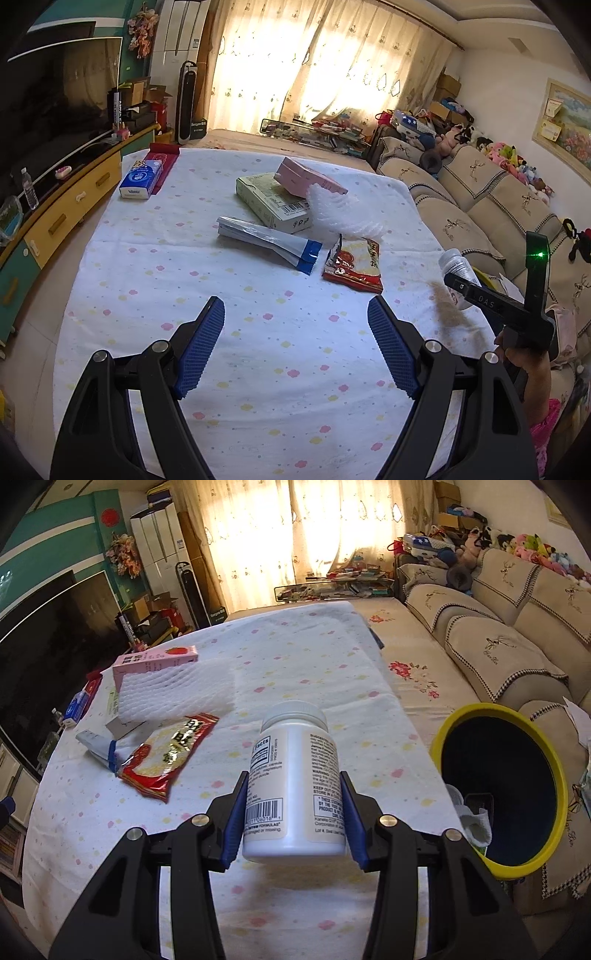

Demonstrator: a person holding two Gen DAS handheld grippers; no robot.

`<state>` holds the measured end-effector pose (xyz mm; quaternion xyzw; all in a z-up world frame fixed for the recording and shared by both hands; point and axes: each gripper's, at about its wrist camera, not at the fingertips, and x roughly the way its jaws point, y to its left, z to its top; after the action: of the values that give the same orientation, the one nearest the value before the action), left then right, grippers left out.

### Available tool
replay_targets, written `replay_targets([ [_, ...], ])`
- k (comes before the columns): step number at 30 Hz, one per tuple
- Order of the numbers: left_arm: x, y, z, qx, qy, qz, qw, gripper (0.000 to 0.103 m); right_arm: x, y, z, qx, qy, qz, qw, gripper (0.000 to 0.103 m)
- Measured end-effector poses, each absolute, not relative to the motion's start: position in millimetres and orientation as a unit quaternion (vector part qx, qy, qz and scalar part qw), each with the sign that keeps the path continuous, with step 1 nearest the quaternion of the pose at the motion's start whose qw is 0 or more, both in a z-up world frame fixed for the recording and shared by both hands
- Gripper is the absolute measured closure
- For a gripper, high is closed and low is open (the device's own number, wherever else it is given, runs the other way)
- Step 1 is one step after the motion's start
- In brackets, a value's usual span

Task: Collect trash
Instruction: 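Carry the pill bottle over the bin and open the right gripper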

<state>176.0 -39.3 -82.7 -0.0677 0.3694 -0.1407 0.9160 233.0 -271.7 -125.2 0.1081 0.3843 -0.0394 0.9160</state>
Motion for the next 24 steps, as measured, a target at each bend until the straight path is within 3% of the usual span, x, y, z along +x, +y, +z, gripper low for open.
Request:
replay_targets([
  [24,220.2,-155.2,-108.5,0.003,0.413,-0.182,0.892,0.024,205.4,-461.3,-172.1,0.205,0.390,-0.184,0.879,0.058],
])
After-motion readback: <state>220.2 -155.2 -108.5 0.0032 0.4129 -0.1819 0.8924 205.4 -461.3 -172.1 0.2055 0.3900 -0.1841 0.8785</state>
